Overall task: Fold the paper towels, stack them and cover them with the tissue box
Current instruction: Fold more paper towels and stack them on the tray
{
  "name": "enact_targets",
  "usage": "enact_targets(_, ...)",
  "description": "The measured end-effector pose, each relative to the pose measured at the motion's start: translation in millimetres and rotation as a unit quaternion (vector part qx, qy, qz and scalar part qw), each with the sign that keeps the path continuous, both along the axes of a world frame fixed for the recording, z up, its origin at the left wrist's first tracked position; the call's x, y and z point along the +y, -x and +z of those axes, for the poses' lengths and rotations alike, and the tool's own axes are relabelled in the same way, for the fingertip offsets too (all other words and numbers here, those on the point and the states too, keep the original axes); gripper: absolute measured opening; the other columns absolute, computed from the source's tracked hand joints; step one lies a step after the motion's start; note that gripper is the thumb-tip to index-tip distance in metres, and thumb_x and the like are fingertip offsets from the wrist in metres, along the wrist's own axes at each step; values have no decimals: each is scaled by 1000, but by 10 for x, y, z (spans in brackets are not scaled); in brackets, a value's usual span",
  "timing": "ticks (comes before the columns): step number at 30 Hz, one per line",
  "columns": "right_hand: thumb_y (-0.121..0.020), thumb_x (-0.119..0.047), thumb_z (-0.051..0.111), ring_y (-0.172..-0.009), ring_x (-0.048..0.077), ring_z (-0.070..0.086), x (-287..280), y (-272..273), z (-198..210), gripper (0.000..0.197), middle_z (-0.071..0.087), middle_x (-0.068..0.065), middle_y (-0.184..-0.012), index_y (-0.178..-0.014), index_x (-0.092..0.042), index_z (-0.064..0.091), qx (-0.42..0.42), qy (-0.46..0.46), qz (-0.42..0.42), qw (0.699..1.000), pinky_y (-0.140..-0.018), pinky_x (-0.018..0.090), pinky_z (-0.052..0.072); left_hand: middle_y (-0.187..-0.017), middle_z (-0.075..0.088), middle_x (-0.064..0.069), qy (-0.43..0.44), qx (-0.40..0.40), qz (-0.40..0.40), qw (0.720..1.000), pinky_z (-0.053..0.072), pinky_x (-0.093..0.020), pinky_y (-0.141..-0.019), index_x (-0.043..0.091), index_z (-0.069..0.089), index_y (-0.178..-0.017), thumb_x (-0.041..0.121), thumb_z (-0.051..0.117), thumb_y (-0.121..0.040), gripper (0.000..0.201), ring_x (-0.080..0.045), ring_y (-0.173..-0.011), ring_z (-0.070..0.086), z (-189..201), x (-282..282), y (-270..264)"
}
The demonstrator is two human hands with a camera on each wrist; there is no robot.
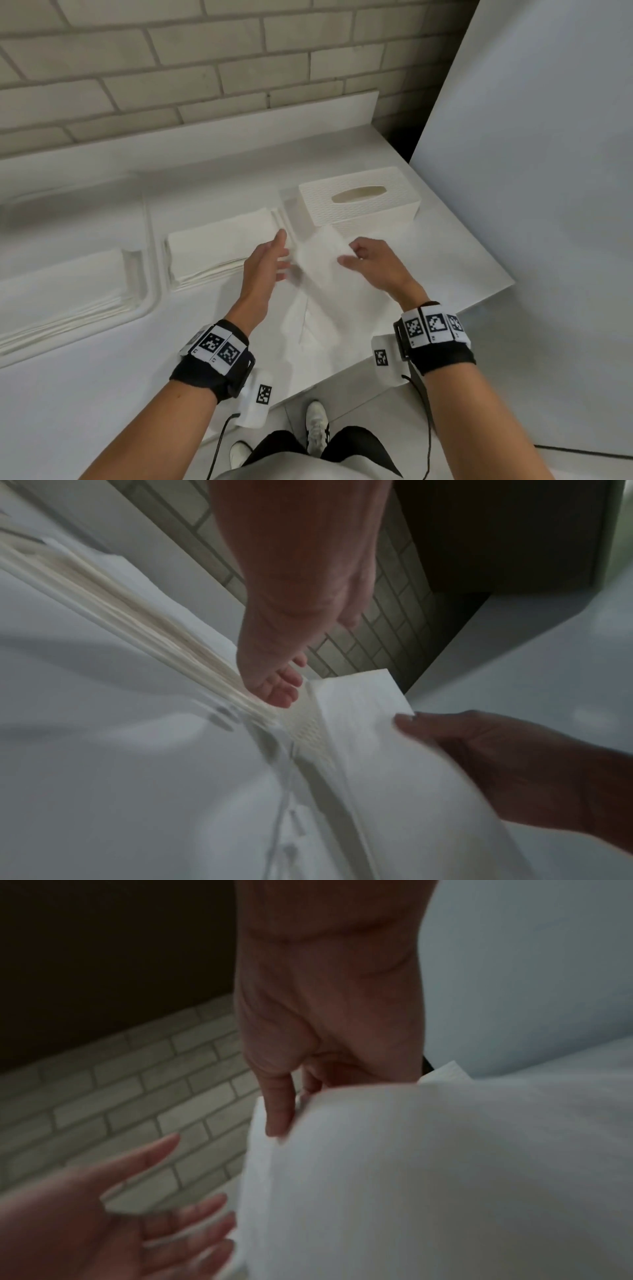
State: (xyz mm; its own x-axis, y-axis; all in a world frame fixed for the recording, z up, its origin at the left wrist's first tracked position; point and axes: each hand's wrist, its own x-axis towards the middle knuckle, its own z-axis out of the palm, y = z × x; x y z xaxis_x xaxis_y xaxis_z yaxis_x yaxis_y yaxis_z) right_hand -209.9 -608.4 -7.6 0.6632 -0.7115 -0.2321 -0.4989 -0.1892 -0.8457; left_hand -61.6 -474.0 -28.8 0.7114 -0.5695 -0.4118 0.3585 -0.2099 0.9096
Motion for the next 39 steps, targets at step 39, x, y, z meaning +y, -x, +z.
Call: enact_targets(39,-75,3,72,-79,22,67,-19,280,735,17,72,6,-87,-83,-13,72,-162,-170,13,972,-68,33,54,-102,71,9,46,-99,-113,988,52,-31,-88,23,65,-110,29,48,-100,20,-12,-97,67,508,-193,-243)
